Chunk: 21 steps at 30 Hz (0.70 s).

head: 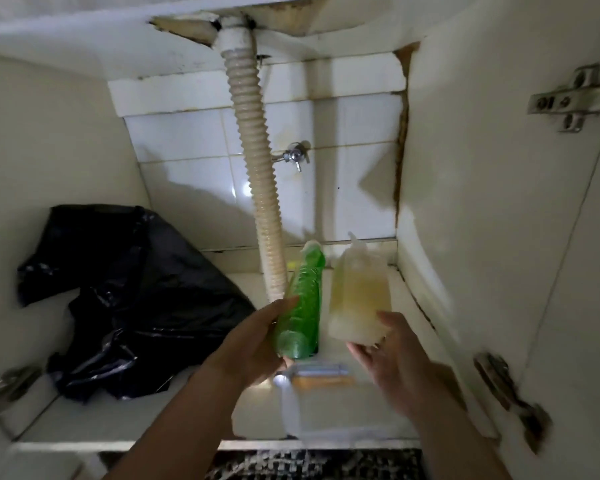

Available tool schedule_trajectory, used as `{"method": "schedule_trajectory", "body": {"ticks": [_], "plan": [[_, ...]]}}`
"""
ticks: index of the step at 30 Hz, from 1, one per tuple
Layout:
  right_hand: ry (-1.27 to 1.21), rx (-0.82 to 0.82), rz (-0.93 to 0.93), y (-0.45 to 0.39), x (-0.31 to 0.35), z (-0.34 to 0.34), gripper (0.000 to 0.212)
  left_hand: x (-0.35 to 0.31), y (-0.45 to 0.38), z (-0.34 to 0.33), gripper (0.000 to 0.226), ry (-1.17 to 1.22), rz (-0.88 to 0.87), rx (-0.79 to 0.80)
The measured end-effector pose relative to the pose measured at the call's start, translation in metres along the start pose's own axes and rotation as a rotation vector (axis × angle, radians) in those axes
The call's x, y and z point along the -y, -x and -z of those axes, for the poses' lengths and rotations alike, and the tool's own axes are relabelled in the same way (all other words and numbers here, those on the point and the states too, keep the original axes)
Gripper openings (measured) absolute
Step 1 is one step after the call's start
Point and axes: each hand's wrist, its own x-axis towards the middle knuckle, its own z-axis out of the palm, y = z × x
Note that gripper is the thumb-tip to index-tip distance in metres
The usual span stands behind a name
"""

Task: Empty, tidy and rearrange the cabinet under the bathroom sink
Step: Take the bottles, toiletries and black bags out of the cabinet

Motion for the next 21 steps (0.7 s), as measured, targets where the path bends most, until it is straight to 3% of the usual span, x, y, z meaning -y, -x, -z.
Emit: {"method": "schedule_trajectory", "body": {"ticks": [2, 7, 9, 11, 13, 16, 21], "plan": [[0.023, 0.126, -0.06, 0.003, -0.015, -0.008, 0.098, 0.0, 0.028, 0.012, 0.035, 0.005, -0.005, -0.002], [0.014, 0.438, -0.171, 0.012, -0.046, -0.035, 0.086, -0.004, 0.086, 0.05, 0.058, -0.03, -0.059, -0.084], [0.099, 0.5, -0.202, 0.018, -0.056, -0.047, 0.073, -0.005, 0.111, 0.063, 0.066, -0.05, -0.052, -0.079], [0.245, 0.465, -0.203, 0.03, -0.063, -0.059, 0.043, -0.005, 0.133, 0.076, 0.078, -0.102, -0.078, -0.085], [0.477, 0.413, -0.142, 0.039, -0.064, -0.067, 0.028, -0.006, 0.147, 0.088, 0.087, -0.151, -0.116, -0.076], [0.736, 0.47, -0.075, 0.054, -0.065, -0.07, 0.036, 0.002, 0.158, 0.107, 0.092, -0.116, -0.149, -0.047], [1.079, 0.421, -0.123, 0.075, -0.086, -0.057, 0.078, 0.028, 0.167, 0.131, 0.077, -0.014, -0.113, 0.077]]}}
